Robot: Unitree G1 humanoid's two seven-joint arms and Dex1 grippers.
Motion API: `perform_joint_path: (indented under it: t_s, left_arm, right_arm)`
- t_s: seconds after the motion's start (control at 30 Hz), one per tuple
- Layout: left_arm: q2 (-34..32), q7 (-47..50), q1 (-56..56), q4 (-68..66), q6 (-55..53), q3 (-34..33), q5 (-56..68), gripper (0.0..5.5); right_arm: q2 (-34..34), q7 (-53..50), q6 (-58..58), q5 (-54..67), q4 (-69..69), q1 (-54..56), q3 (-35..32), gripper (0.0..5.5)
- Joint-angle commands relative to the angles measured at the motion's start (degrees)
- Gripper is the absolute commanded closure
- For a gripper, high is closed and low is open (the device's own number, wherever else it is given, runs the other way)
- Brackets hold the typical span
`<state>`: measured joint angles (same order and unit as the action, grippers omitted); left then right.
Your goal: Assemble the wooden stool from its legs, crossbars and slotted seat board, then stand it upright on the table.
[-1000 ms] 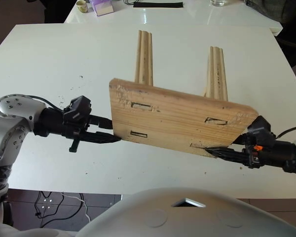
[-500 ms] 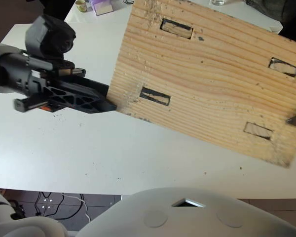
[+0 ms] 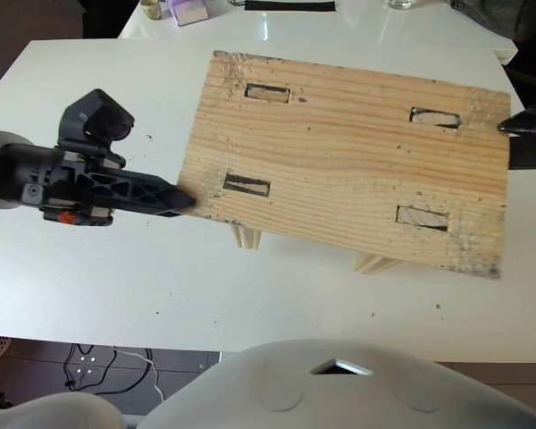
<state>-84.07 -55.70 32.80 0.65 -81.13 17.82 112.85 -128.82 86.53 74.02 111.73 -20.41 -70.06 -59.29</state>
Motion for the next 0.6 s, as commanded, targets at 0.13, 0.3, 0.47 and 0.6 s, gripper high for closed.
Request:
perform_joint_path:
  t_s: [0.13, 0.3, 0.47, 0.6]
  left_arm:
    - [5.2, 15.0, -11.0, 1.7, 6.0, -6.1, 0.2, 3.97]
    - [8.5, 27.7, -13.8, 2.9, 10.3, -9.0, 0.1, 3.56]
    - [11.3, 27.7, -12.6, 1.8, 9.2, -12.4, 0.1, 2.73]
    - [12.0, 21.9, -11.7, 1.7, 7.1, -17.2, 0.1, 2.19]
  right_arm:
    - [9.1, -25.6, -31.9, 1.3, 16.2, -13.8, -10.8, 3.64]
    - [15.7, -36.0, -41.5, 1.3, 24.7, -12.8, -6.1, 3.20]
    - [17.4, -38.8, -44.1, 1.3, 24.5, -9.8, -4.8, 2.46]
    - [57.9, -66.6, -37.4, 1.3, 34.9, 62.9, 43.5, 2.40]
